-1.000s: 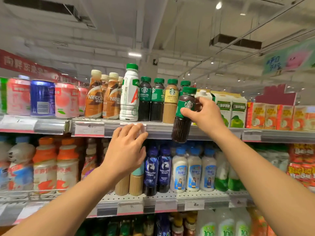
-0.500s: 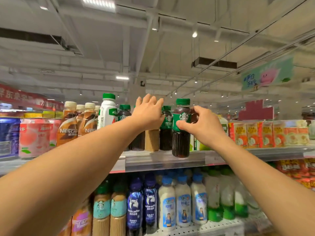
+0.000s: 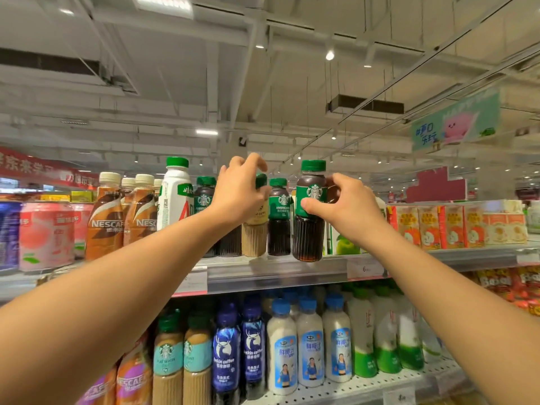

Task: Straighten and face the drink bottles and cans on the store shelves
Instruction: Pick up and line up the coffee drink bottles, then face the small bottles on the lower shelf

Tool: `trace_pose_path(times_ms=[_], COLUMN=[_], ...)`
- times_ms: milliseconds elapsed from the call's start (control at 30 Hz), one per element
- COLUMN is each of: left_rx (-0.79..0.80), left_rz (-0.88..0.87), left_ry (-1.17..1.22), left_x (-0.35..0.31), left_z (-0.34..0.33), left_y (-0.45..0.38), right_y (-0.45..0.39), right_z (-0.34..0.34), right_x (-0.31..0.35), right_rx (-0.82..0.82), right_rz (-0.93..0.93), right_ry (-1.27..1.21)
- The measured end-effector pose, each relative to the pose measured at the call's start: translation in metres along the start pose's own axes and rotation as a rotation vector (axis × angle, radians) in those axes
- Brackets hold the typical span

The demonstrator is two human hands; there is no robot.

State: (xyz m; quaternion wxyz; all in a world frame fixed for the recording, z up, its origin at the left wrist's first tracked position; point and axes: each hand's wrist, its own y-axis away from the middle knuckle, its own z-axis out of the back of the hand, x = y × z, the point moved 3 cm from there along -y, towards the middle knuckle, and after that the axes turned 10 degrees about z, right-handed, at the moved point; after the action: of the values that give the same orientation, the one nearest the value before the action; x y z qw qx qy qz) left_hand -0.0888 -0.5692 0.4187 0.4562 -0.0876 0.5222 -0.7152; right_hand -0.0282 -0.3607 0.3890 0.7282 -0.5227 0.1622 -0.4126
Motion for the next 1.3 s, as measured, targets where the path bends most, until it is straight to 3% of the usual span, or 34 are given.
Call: trace_pose_path(times_ms=[200, 400, 733, 933, 1033, 1133, 1300], left_rx=[-0.155, -0.048, 0.125, 0.172, 0.202, 0.205, 0.192], left_rz=[0.041, 0.195, 0.279, 0.280, 0.277, 0.295, 0.281], left_ry=[0.325, 0.484, 0.512, 0.479, 0.515, 0.554, 0.553], left_x=[0.004, 0.020, 0.047, 0.063, 0.072, 0.079, 0.084], left_z=[0.051, 0.091, 0.068, 0.046, 0.034, 0.029, 0.028], left_y=[0.026, 0.049, 0.096, 0.109, 0.114, 0.118, 0.119], right_y=[-0.018, -0.032, -0.046, -0.012, 0.023, 0.034, 0.026], right_z=[-0.029, -0.073, -0.102, -0.100, -0.108, -0.117, -0.128], right_x=[0.010, 0.020, 0.026, 0.028, 0.026, 0.032, 0.040], right_rx=[-0.019, 0.054, 0.104, 0.064, 0.136, 0.170, 0.195], right_rz=[-0.017, -0.068, -0.109, -0.195, -0.250, -0.219, -0.198], right_ry=[-0.033, 0.026, 0.188, 0.196, 0.338, 0.503, 0.532])
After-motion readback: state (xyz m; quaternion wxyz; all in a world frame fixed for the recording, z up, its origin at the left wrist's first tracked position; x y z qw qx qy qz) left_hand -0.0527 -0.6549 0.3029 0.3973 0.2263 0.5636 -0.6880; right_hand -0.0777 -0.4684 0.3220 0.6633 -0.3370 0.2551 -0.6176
